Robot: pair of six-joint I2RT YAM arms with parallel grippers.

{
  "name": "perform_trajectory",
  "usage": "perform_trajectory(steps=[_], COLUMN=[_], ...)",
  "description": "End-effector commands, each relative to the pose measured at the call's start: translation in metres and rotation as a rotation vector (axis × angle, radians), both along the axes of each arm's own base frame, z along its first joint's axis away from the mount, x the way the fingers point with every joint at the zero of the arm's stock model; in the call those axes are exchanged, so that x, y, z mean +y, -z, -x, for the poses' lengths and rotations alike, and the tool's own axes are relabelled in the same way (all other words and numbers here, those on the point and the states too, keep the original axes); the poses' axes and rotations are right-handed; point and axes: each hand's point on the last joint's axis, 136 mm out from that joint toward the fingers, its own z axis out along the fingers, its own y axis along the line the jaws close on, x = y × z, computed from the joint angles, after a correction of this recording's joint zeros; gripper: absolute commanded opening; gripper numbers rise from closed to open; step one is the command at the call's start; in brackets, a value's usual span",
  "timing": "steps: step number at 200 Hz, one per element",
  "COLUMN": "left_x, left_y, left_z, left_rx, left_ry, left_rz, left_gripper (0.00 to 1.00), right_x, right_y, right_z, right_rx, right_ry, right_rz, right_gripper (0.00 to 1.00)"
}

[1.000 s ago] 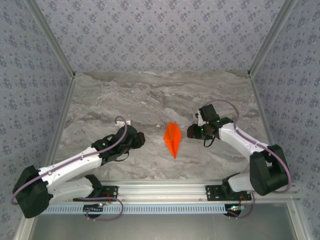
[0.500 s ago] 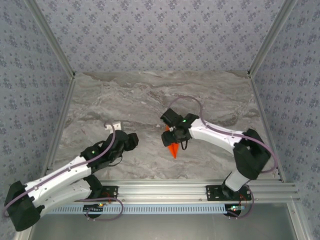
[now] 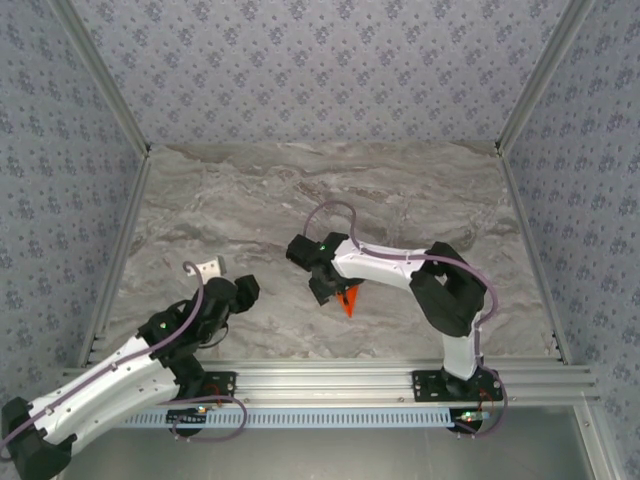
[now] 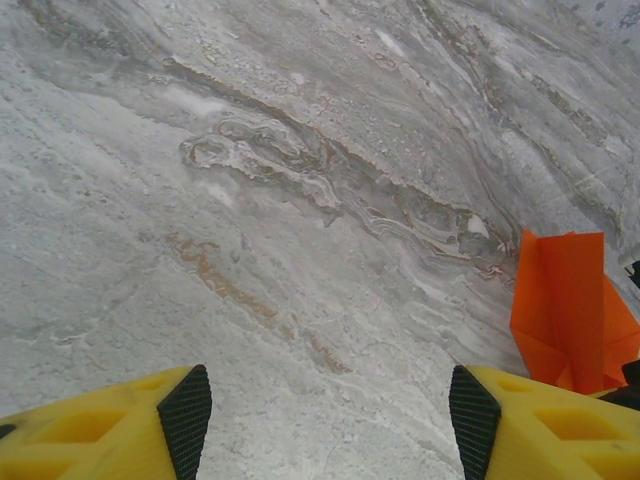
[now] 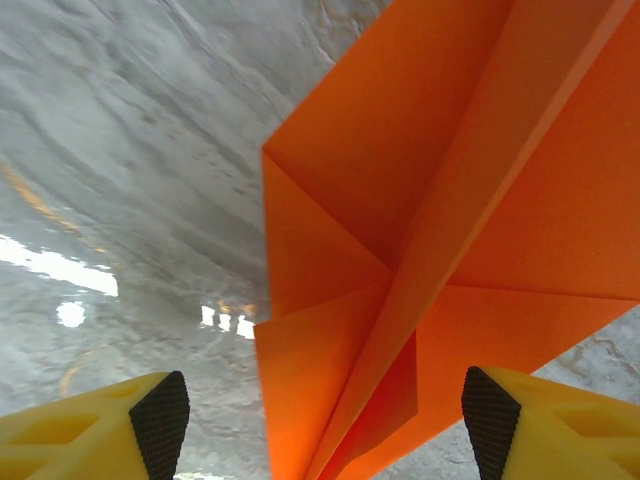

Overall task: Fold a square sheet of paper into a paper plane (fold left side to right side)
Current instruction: Pick up the paper plane at the center of the table.

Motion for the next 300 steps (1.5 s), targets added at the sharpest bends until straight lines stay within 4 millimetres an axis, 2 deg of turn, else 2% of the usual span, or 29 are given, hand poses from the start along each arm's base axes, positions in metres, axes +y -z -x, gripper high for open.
perform_trajectory(steps=[1,36,108,139,172,201,215,242,266,300], left_x=[0.010,0.009,0.009,0.008,0.007,0.006,0.005,0.003,0.000,-0.009], left_y=[0.000,0.000,0.000,0.000,-0.001,-0.001,-0.002,-0.004,-0.004,-0.006], left_z=[0.001,0.001,0.001,0.001,0.000,0.000,0.000,-0.001,-0.001,-0.003], left_rx=[0.000,-0.002,-0.001,0.000,0.001,0.001,0.001,0.001,0.005,0.007], left_ry=[-0.022,-0.022,-0.024,-0.023,-0.022,-0.020,-0.016,-0.009,0.004,0.036], left_rz=[-0.039,-0.033,-0.028,-0.024,-0.021,-0.019,-0.019,-0.023,-0.019,-0.006], left_gripper=[0.67,0.68,0.68,0.68,0.69,0.69,0.69,0.69,0.69,0.70], right_x=[-0.008,-0.013,-0.021,-0.024,-0.028,-0.028,-0.025,-0.024,-0.026,-0.033], right_y=[-0.001,0.003,-0.006,-0.002,0.005,0.004,0.000,-0.018,-0.033,-0.032], right_z=[-0.003,-0.003,-0.005,-0.002,-0.003,-0.005,-0.007,-0.026,-0.059,-0.106], right_rx=[-0.019,-0.019,-0.040,-0.023,-0.011,-0.001,0.001,-0.001,-0.011,-0.004], right_ry=[0.007,0.008,0.018,0.033,0.056,0.068,0.070,0.119,0.190,0.277], right_rz=[0.077,0.106,0.106,0.080,0.052,0.008,-0.049,-0.189,-0.312,-0.358], right_gripper=[0.75,0.70,0.48,0.39,0.27,0.07,0.02,0.02,0.02,0.02])
